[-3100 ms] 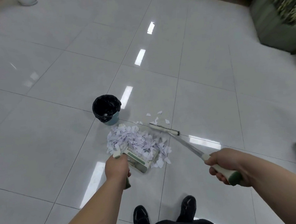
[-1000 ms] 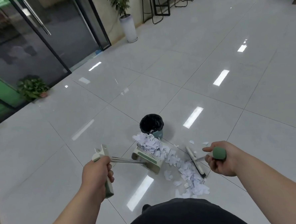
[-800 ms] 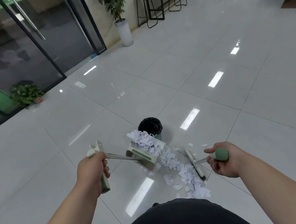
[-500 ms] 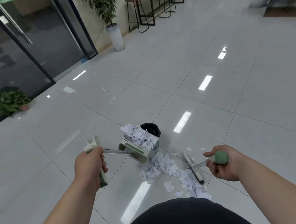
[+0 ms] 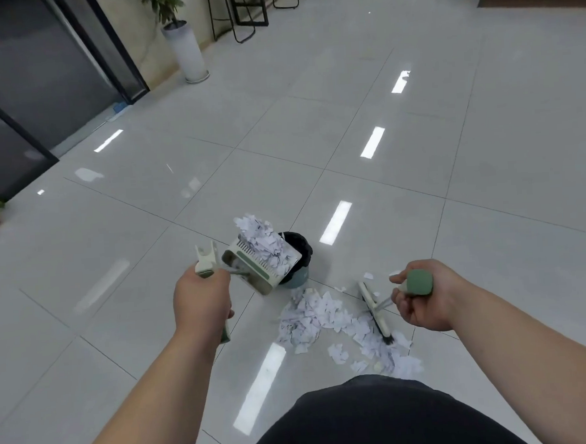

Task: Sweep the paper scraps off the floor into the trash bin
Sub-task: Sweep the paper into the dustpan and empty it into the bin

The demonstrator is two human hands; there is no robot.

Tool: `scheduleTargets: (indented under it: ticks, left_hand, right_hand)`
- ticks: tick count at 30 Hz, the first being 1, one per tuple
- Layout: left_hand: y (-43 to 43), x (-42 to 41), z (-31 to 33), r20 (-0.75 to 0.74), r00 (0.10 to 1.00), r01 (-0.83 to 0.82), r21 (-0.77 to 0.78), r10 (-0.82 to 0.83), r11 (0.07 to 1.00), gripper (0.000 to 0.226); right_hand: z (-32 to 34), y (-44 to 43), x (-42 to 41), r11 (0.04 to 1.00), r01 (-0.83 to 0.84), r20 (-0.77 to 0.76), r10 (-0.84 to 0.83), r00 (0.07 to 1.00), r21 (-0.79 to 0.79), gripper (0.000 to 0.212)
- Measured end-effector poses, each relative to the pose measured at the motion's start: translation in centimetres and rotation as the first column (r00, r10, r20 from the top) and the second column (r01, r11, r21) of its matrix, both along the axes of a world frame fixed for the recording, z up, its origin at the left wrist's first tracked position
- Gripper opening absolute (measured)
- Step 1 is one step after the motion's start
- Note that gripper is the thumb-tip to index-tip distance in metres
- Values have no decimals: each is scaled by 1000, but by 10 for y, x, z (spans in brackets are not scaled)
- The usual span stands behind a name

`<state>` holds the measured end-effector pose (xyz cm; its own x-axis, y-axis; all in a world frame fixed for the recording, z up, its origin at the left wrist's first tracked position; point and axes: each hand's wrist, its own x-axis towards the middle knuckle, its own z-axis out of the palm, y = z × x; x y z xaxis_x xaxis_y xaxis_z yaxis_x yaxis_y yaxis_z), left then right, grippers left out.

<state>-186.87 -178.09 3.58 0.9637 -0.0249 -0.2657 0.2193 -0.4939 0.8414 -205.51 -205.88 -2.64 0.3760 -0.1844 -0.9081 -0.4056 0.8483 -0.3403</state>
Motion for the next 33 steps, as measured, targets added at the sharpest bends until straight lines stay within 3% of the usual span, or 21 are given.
scheduleTargets:
  ticks: [6,12,18,33]
  left_hand:
    - [3,10,-17,75,981,159,204,-178,966,18]
    - [14,-3,-37,81,916,340,357,-392,870,36]
    - [27,-9,-48,45,880,410,431,-473,804,60]
    - [44,-27,-64,-51,816,507,540,-575,672,70]
  right_hand:
    - [1,11,4,1000,20,-1,-20,1000,-9,11]
    - [2,16,9,1000,30,2,-30,1000,-8,12]
    - [-2,15,12,999,45,0,-45,999,-27,17]
    - [-11,16,2,999,29,-1,-29,1000,-23,19]
